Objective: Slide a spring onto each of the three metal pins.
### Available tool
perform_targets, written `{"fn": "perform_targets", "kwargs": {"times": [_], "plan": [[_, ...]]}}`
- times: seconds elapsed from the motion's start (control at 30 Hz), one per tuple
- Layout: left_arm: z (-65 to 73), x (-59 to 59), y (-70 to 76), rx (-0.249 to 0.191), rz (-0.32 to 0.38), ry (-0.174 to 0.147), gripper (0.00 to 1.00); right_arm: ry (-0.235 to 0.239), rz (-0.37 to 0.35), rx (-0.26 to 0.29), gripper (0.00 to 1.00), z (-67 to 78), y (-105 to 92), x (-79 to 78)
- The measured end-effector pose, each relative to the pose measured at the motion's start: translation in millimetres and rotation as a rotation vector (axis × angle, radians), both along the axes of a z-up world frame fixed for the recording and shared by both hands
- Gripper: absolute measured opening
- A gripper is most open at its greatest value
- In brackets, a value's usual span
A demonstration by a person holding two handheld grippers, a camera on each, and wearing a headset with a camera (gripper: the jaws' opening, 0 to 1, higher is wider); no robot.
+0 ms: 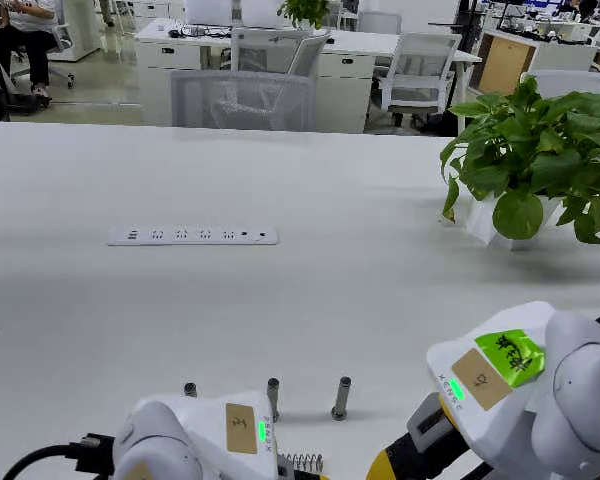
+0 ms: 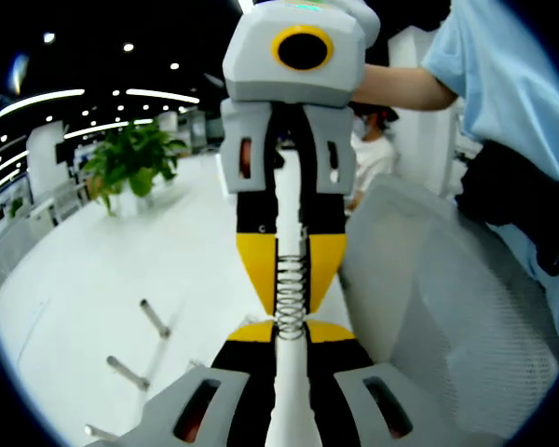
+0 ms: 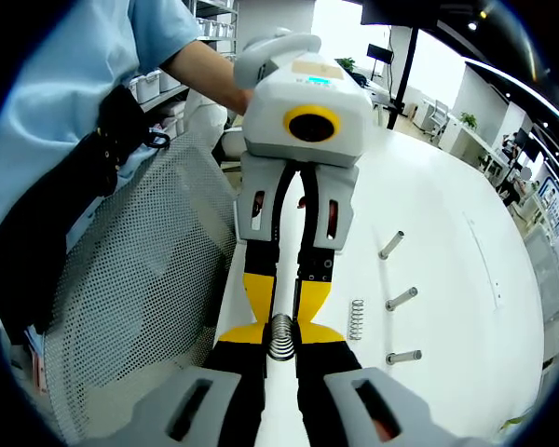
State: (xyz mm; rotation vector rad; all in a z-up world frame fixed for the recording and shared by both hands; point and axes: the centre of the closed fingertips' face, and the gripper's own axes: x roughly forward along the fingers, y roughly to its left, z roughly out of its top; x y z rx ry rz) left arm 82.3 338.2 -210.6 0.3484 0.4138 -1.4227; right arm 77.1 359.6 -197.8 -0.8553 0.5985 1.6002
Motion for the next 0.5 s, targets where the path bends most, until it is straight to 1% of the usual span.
{"fn": "perform_targets", "kwargs": {"times": [0.13, 0.2, 0.27, 0.33, 0.43, 0.47, 0.5], "plan": [[-0.4, 4.9, 3.0, -0.006, 0.033, 0.002, 0.15, 0.006, -0.004, 0.0, 0.12, -0.2, 0.1, 0.5], [-1.4, 6.6, 5.2, -0.008, 0.046, 0.006, 0.2, 0.014, -0.004, -0.002, 0.12, -0.7, 0.0, -0.4], [-3.3, 9.5, 9.3, -0.002, 0.072, 0.003, 0.25, 0.01, -0.003, -0.007, 0.12, -2.0, -0.3, -0.1], [-3.8, 11.6, 13.5, -0.007, 0.096, 0.006, 0.3, 0.012, -0.002, -0.009, 0.12, -2.9, -0.3, -0.3], [-5.9, 15.4, 21.1, -0.011, 0.14, 0.015, 0.38, 0.013, -0.001, -0.01, 0.12, -3.0, -0.1, -0.1], [-6.5, 17.8, 24.8, -0.013, 0.169, 0.019, 0.41, 0.012, -0.001, -0.009, 0.12, -3.0, 0.0, 0.5], [-7.0, 18.9, 27.2, -0.015, 0.181, 0.018, 0.43, 0.015, -0.002, -0.009, 0.12, -3.0, 0.1, 0.7]]}}
